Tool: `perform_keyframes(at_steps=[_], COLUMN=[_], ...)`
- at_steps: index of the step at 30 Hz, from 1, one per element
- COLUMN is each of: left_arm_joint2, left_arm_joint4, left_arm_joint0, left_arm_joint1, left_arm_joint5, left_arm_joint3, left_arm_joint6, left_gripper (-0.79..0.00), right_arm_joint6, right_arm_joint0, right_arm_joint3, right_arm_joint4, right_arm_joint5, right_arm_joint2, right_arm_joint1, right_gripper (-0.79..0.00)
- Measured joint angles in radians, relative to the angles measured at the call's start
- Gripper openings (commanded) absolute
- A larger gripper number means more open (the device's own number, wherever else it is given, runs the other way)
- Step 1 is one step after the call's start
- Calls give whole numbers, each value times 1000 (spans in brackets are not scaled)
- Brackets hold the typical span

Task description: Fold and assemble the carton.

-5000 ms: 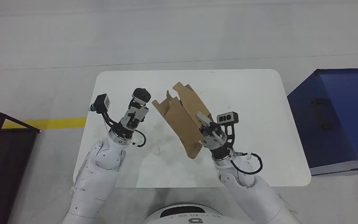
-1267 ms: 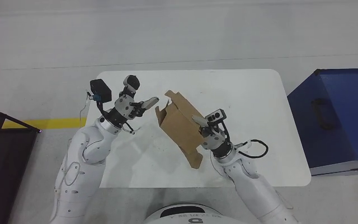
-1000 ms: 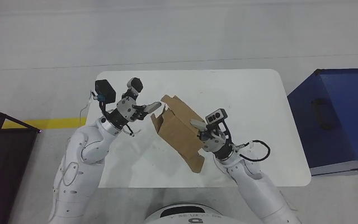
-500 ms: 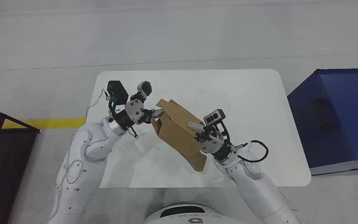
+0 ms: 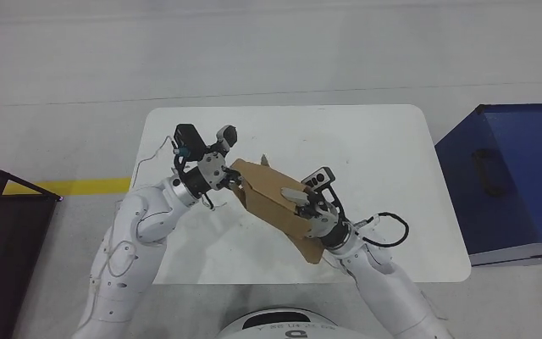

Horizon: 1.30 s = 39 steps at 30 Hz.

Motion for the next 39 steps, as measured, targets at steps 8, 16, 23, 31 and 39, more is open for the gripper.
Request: perform_keyframes(at_steps=[8,16,23,31,39], left_arm_joint2=[56,86,59,-49,-78], left_arm_joint4=[25,-9,-94,-84,-46], left_arm_joint0=[-32,-47,-33,30,84], left_arm_joint1=[-4,-8,-10,0,6], left_arm_joint5=[4,9,36,81,103], left_arm_joint3=[19,25,16,1,8], left_arm_joint6=[21,79,173,248,230], left_gripper=[0,0,0,0,0], right_arm_joint6=[-5,-14,-38,-38,-19], right_arm_joint0=[11,12,10,9,1], right_arm_joint3=[3,2,26,26,0], right_arm_joint4=[-5,15,75,80,117], right_arm_joint5=[7,-2,-36,-37,-24], right_arm_joint2=[-30,-32,-14,-13,-24], right_arm_joint1=[-5,-7,-12,-12,-15], right_gripper=[-785,-785,-785,-785,-785])
